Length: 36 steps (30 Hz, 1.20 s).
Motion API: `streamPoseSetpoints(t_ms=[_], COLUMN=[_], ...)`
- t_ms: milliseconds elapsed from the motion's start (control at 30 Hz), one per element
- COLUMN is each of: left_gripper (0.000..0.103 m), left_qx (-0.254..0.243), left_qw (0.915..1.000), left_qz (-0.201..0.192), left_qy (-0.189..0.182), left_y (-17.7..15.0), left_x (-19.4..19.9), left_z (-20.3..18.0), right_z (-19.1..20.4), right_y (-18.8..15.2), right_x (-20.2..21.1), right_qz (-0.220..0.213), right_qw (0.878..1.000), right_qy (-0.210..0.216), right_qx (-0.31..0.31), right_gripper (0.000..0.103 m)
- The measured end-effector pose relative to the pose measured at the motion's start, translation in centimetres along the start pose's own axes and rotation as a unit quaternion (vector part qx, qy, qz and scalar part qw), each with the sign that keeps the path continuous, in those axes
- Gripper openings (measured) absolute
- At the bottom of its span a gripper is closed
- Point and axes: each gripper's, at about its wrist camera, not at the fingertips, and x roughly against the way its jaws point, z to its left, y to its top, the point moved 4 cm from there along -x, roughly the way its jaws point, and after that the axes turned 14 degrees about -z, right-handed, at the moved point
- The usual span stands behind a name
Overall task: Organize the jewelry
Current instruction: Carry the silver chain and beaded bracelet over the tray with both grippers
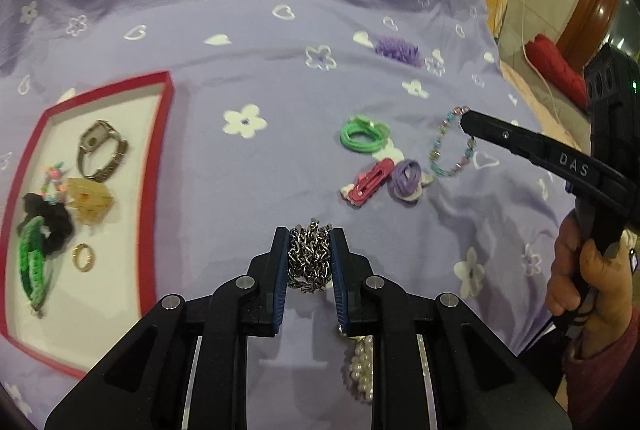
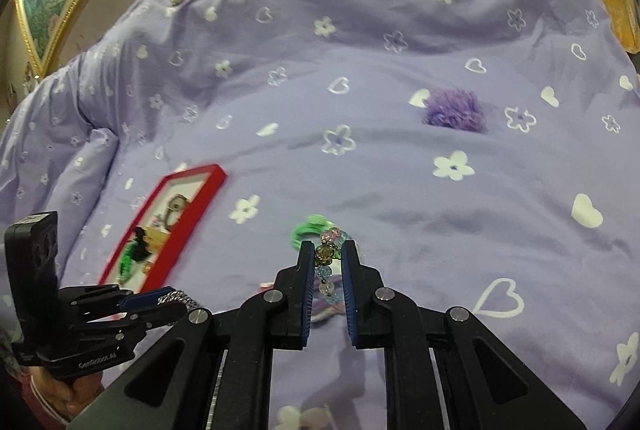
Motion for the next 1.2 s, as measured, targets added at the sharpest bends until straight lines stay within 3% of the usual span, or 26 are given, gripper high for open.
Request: streamPoseSetpoints(t_ms=[500, 1200], left_gripper=[0.018, 0.016], left_qx=[0.06, 0.136], left_qw=[0.9963, 0.9805], left_qz=[-0.04, -0.067], left_qy=[0.048, 0.124], left_y=[-0.2, -2.0], left_x=[5.4, 10.0], left_z=[6.2, 16.0], right_z=[9.0, 20.4], right_y=[-0.5, -2.9], right_x=[-0.1, -4.1], right_qz=[0.009, 0.051], right_qw=[0.996, 0.98], right_qy=[0.084, 0.186], right_qx=[0.027, 0.056], right_gripper=[0.013, 0.013])
